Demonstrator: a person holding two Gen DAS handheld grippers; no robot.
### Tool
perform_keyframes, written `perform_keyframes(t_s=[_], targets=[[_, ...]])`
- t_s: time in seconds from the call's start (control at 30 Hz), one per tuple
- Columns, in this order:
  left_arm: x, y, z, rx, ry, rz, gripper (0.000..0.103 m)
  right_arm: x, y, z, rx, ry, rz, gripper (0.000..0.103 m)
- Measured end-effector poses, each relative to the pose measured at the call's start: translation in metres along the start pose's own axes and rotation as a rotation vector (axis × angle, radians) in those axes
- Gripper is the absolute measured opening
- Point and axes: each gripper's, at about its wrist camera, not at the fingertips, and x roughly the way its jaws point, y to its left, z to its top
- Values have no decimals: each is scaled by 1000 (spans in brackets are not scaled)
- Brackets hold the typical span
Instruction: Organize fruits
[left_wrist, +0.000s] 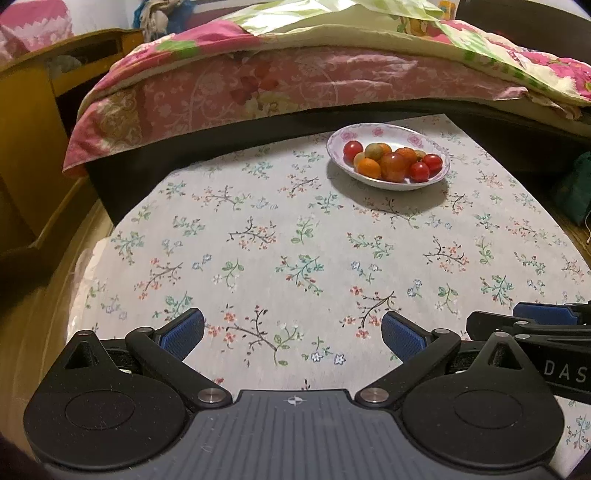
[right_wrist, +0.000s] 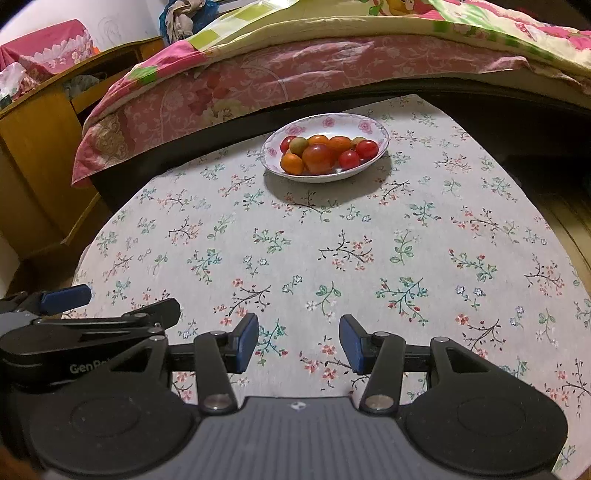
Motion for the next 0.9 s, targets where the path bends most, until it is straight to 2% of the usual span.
perform_keyframes(t_s=[0.4, 0.9], targets=[[2, 2, -8, -23, 50, 6, 103, 1, 4, -7, -7, 22, 4, 47], [1, 3, -11, -38, 66, 23, 103, 3, 5, -9, -11, 35, 13, 47]])
